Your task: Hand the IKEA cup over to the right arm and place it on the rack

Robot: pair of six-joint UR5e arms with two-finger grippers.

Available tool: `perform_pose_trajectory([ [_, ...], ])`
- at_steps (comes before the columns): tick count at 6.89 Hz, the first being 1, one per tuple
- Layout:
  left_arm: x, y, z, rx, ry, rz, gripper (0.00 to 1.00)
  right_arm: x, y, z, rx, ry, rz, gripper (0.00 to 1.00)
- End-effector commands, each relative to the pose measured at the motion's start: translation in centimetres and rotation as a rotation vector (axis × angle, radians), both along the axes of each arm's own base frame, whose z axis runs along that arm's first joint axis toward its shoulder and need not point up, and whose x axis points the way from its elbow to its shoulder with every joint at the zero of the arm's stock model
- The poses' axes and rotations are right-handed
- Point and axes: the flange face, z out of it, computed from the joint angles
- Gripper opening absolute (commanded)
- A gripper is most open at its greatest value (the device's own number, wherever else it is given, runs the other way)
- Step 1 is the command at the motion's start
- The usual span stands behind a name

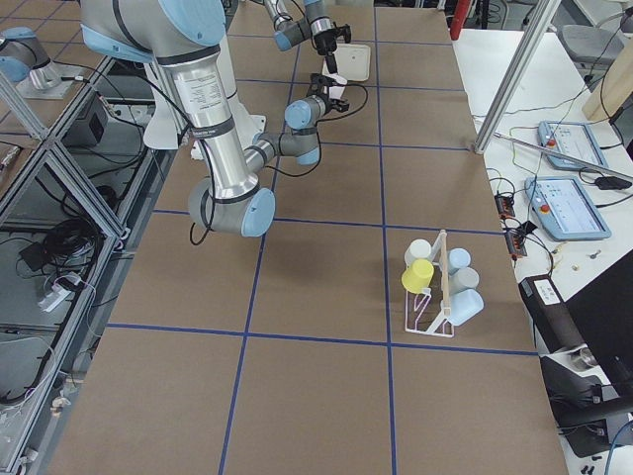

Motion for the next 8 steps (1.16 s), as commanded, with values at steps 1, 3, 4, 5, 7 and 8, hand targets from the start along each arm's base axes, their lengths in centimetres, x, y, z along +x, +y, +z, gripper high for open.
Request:
perform_pose_trajectory([
  [1, 0.4, -0.11, 0.46, -0.006, -0.009, -0.003, 0.0, 0.06, 0.06, -0.15, 0.001, -0.003, -0.001, 0.99],
  [3, 0.75, -0.04, 0.4, -0.007, -0.009, -0.007, 0.0, 0.12, -0.01, -0.05, 0.001, -0.002, 0.001, 0.96],
  [4, 0.76, -0.04, 0.31, -0.006, -0.008, -0.007, 0.0, 0.12, -0.01, -0.05, 0.001, -0.002, 0.001, 0.88],
  [5, 0.65, -0.08, 0.23, -0.004, -0.005, -0.009, 0.0, 0.2, -0.19, 0.1, 0.0, 0.001, 0.004, 0.72],
  [7, 0.66, -0.05, 0.23, 0.004, -0.008, -0.007, 0.19, 0.4, -0.33, 0.42, -0.003, 0.005, 0.008, 0.31],
  [8, 0.59, -0.2, 0.27, 0.03, -0.016, -0.02, 0.99, 0.46, -0.4, 0.52, -0.003, 0.007, 0.01, 0.3],
])
